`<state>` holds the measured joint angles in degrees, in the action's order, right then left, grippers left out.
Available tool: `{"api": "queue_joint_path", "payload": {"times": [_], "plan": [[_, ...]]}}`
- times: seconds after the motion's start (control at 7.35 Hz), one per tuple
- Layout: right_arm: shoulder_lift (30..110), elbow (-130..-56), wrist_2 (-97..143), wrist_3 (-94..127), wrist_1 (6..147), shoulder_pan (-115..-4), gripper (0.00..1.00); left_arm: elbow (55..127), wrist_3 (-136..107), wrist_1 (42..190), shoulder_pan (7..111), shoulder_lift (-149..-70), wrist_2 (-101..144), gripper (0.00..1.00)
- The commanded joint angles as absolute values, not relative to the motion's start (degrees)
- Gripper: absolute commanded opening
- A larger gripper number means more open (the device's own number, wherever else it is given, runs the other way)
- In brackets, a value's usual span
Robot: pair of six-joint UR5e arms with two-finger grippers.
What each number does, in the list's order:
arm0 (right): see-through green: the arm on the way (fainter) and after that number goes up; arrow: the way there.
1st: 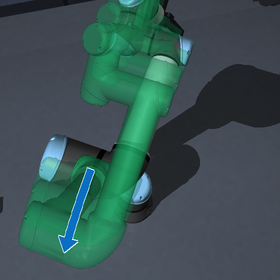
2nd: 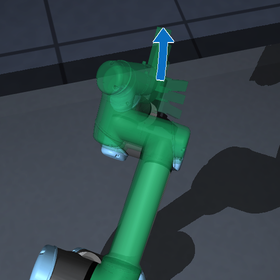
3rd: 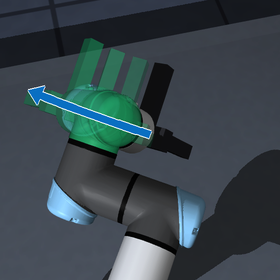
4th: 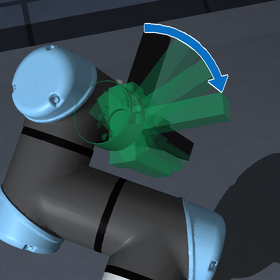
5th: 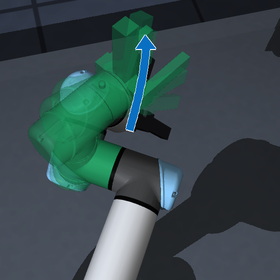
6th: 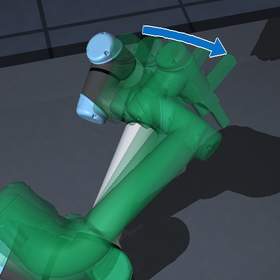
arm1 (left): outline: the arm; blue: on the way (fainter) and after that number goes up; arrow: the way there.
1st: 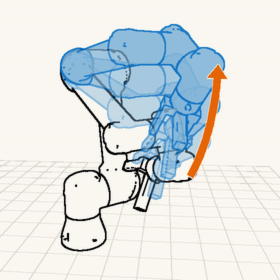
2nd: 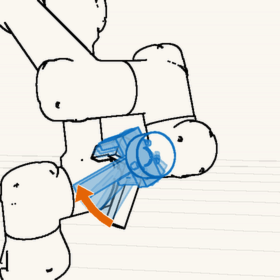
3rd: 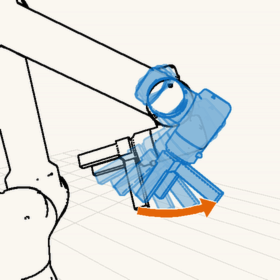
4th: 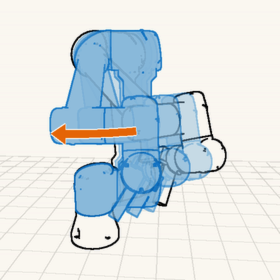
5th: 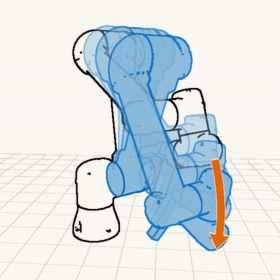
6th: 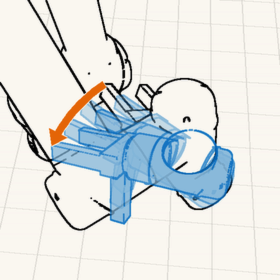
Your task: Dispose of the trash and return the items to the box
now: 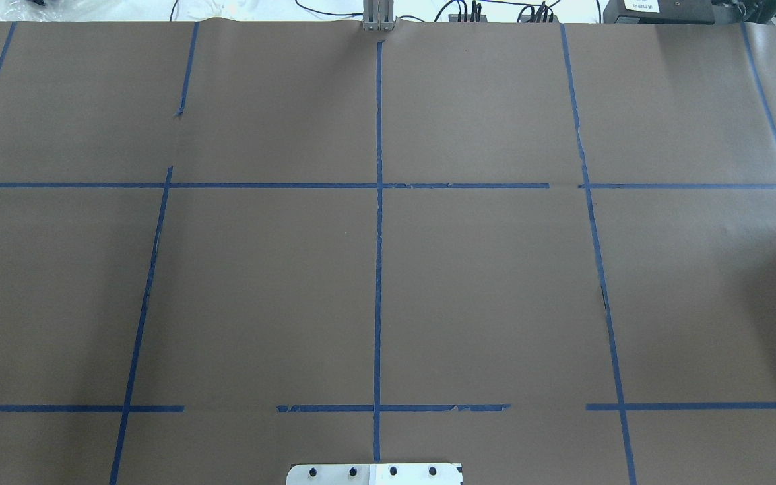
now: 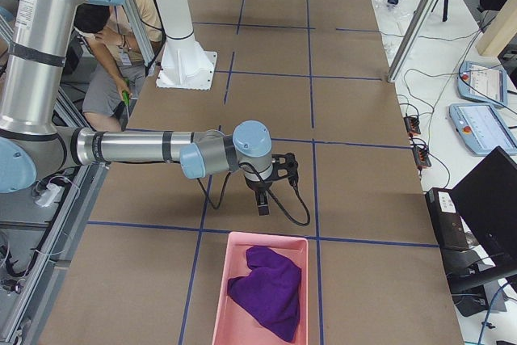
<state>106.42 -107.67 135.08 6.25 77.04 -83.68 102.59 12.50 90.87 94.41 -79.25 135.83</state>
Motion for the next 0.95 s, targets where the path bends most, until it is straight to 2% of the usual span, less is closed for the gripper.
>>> {"api": "queue_joint_path", "payload": {"times": [0.0,0.27,0.82], "plan": [[106.1,-107.3,135.3,6.2,77.4,-83.7,1.00,102.7,12.5,90.8,94.8,-79.2,135.8,1.00],[106.1,-108.3,135.3,6.1,83.8,-85.8,1.00,103.0,12.5,90.8,94.9,-79.1,135.9,1.00],[106.5,-106.9,131.7,6.1,83.5,-86.0,1.00,102.8,12.5,90.7,94.9,-79.1,135.9,1.00]]}}
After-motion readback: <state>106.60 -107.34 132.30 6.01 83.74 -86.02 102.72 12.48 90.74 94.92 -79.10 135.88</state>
